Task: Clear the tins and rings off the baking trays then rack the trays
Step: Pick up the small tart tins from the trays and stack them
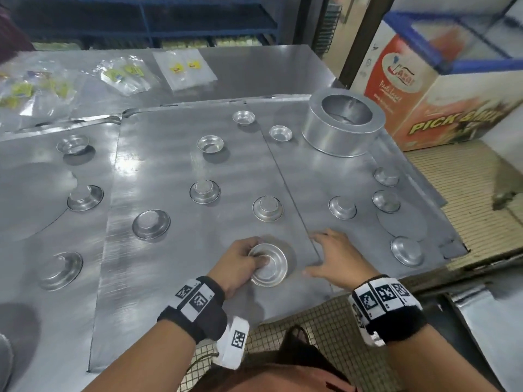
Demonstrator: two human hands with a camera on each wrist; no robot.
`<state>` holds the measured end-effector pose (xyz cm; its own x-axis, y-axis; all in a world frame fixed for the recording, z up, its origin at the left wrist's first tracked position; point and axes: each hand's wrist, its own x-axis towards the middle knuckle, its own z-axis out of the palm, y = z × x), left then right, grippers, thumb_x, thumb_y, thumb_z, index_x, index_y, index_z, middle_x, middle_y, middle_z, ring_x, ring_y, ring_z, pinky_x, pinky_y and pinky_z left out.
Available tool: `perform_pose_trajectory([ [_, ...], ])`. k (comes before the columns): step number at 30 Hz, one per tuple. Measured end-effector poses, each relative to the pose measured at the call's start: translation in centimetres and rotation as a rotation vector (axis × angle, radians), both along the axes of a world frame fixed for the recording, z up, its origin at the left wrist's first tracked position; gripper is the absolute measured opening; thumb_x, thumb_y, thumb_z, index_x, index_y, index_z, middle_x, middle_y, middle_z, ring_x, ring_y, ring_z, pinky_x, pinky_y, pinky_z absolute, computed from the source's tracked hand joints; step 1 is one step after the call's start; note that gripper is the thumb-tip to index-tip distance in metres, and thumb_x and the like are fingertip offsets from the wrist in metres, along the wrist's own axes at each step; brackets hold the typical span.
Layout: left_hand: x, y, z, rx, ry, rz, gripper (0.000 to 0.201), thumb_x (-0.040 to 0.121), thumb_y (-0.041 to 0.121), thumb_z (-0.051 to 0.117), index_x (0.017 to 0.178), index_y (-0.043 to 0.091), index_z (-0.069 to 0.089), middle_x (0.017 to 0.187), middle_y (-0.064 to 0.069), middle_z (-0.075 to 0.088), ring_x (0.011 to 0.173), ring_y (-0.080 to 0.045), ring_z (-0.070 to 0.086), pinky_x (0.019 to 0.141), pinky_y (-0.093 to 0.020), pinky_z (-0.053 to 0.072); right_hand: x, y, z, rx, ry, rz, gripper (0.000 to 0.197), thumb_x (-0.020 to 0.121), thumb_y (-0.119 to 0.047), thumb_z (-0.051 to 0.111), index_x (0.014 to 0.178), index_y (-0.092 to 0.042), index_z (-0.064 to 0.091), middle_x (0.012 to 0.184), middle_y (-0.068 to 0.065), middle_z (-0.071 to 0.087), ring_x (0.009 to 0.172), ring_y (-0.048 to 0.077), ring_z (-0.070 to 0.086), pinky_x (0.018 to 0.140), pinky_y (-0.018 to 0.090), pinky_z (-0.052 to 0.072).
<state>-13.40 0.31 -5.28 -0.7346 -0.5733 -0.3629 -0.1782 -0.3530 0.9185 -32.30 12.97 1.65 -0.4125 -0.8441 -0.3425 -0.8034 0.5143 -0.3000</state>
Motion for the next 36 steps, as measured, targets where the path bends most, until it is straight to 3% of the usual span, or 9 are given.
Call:
perform_pose_trajectory([
  [3, -1.2, 0.2, 0.1, -0.006, -0.006, -0.053, 0.021, 0.071, 0.008, 0.066, 0.092, 0.008, 0.068, 0.084, -0.01, 0.066, 0.081, -0.023, 0.059, 0.08, -0.039, 0.046, -2.6, 1.6, -0.7, 0.091, 0.083, -0.082, 0.08, 0.067, -0.048, 0.078, 0.136, -0.016, 0.051, 0.13, 0.004, 0.052, 0.124, 0.026, 0.043, 0.102, 0.038, 0.043],
  [8, -3.9, 0.8, 0.7, -0.031, -0.041, -0.099, 0.021, 0.072, 0.01, 0.064, 0.092, 0.013, 0.066, 0.083, -0.008, 0.067, 0.08, -0.022, 0.06, 0.08, -0.04, 0.047, -4.8, 3.0, -1.6, 0.126, 0.075, -0.159, 0.093, 0.059, -0.067, 0.077, 0.132, -0.015, 0.051, 0.128, 0.004, 0.049, 0.122, 0.025, 0.043, 0.101, 0.041, 0.044],
  [14, -6.8, 1.5, 0.9, -0.024, -0.081, -0.124, 0.024, 0.073, 0.006, 0.065, 0.096, 0.009, 0.067, 0.091, -0.019, 0.067, 0.088, -0.033, 0.063, 0.091, -0.068, 0.05, -6.4, 3.9, -2.5, 0.135, 0.079, -0.107, 0.075, 0.059, -0.051, 0.077, 0.123, -0.019, 0.055, 0.122, -0.001, 0.047, 0.116, 0.022, 0.044, 0.097, 0.037, 0.046],
  [21, -9.5, 2.7, 1.6, -0.005, -0.125, -0.123, 0.024, 0.069, 0.008, 0.063, 0.093, 0.01, 0.066, 0.087, -0.013, 0.065, 0.084, -0.026, 0.06, 0.082, -0.048, 0.051, -8.0, 4.2, -3.1, 0.12, 0.004, -0.125, 0.092, 0.056, -0.047, 0.083, 0.134, -0.021, 0.043, 0.129, 0.004, 0.039, 0.121, 0.027, 0.038, 0.103, 0.037, 0.042],
  [25, -10.4, 3.0, 1.8, 0.011, -0.157, -0.123, 0.023, 0.069, 0.008, 0.064, 0.092, 0.011, 0.067, 0.086, -0.014, 0.065, 0.084, -0.028, 0.061, 0.082, -0.051, 0.053, -9.2, 4.8, -2.6, -0.013, -0.057, -0.138, 0.07, 0.059, -0.04, 0.08, 0.121, -0.025, 0.053, 0.118, -0.002, 0.04, 0.112, 0.022, 0.048, 0.095, 0.03, 0.044],
  [29, -11.4, 3.4, 2.4, 0.037, -0.19, -0.085, 0.014, 0.076, 0.006, 0.063, 0.089, 0.01, 0.066, 0.081, -0.012, 0.06, 0.077, -0.025, 0.056, 0.069, -0.035, 0.047, -9.5, 4.9, -0.7, -0.336, -0.069, -0.197, 0.068, 0.061, -0.045, 0.083, 0.119, -0.024, 0.054, 0.115, -0.006, 0.04, 0.104, 0.011, 0.054, 0.092, 0.026, 0.048],
  [31, -11.9, 3.6, 2.4, 0.096, -0.176, -0.053, 0.005, 0.092, 0.008, 0.062, 0.09, 0.01, 0.066, 0.083, -0.014, 0.059, 0.081, -0.028, 0.057, 0.076, -0.046, 0.054, -9.2, 5.0, 0.3, -0.531, -0.101, -0.194, 0.069, 0.061, -0.047, 0.084, 0.119, -0.025, 0.054, 0.115, -0.009, 0.044, 0.102, 0.004, 0.056, 0.091, 0.024, 0.05],
  [33, -12.1, 3.8, 2.7, 0.165, -0.158, -0.038, 0.02, 0.099, 0.028, 0.062, 0.096, 0.009, 0.068, 0.091, -0.014, 0.063, 0.086, -0.03, 0.061, 0.087, -0.057, 0.054, -8.8, 5.1, 0.9, -0.662, -0.16, -0.157, 0.069, 0.061, -0.046, 0.087, 0.118, -0.025, 0.054, 0.114, -0.011, 0.047, 0.102, 0.003, 0.057, 0.092, 0.022, 0.051],
  [36, -12.6, 3.8, 3.1, 0.221, -0.163, -0.064, 0.057, 0.092, 0.058, 0.063, 0.12, 0.008, 0.067, 0.116, -0.013, 0.071, 0.101, -0.034, 0.069, 0.087, -0.053, 0.058, -8.1, 5.2, 0.9, -0.74, -0.215, -0.093, 0.068, 0.061, -0.04, 0.09, 0.116, -0.019, 0.055, 0.112, -0.009, 0.054, 0.103, 0.005, 0.06, 0.092, 0.024, 0.052],
])
